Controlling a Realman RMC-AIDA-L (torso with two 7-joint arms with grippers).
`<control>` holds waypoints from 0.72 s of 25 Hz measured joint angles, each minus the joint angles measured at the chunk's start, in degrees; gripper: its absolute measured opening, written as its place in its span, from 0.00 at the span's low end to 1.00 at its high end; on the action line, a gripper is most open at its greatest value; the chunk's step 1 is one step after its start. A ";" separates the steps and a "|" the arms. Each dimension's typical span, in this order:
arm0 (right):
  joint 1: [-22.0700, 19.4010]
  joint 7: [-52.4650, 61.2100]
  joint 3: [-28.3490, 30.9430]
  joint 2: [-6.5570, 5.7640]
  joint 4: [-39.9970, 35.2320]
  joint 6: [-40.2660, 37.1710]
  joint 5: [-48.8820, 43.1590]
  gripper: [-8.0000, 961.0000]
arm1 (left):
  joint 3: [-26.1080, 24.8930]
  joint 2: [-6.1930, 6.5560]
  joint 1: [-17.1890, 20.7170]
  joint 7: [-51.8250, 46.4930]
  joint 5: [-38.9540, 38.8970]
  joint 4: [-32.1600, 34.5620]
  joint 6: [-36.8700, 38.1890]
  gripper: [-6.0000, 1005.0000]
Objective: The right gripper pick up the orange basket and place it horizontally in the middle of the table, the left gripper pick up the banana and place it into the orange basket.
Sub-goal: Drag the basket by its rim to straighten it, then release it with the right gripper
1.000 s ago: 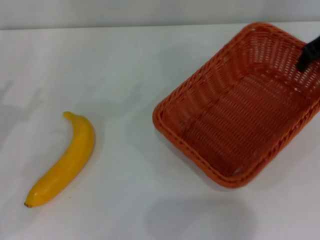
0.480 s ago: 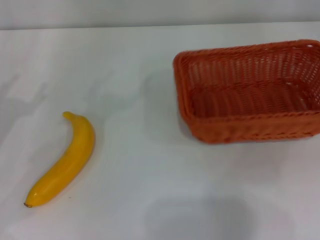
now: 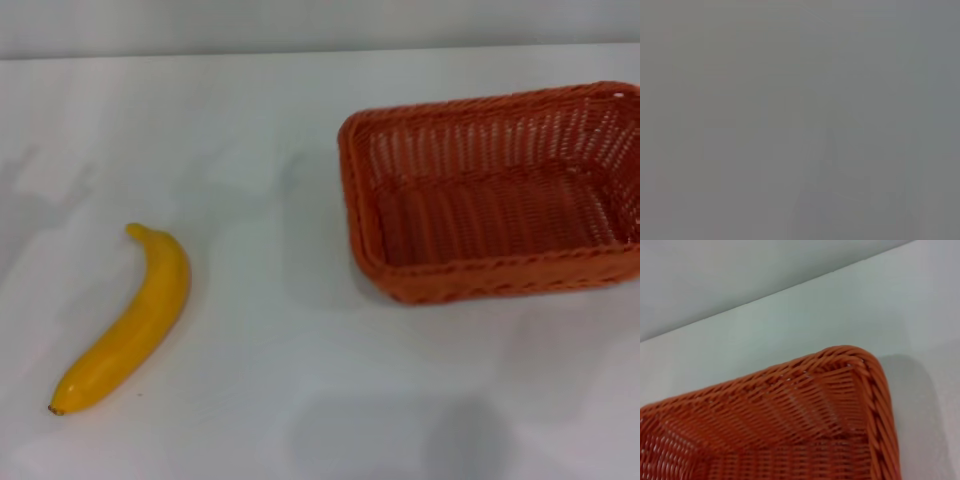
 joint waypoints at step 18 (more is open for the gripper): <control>0.09 -3.94 -5.65 -0.48 2.77 0.17 5.26 0.27 | -0.34 -1.22 2.92 -2.44 -0.22 -1.38 -1.65 0.88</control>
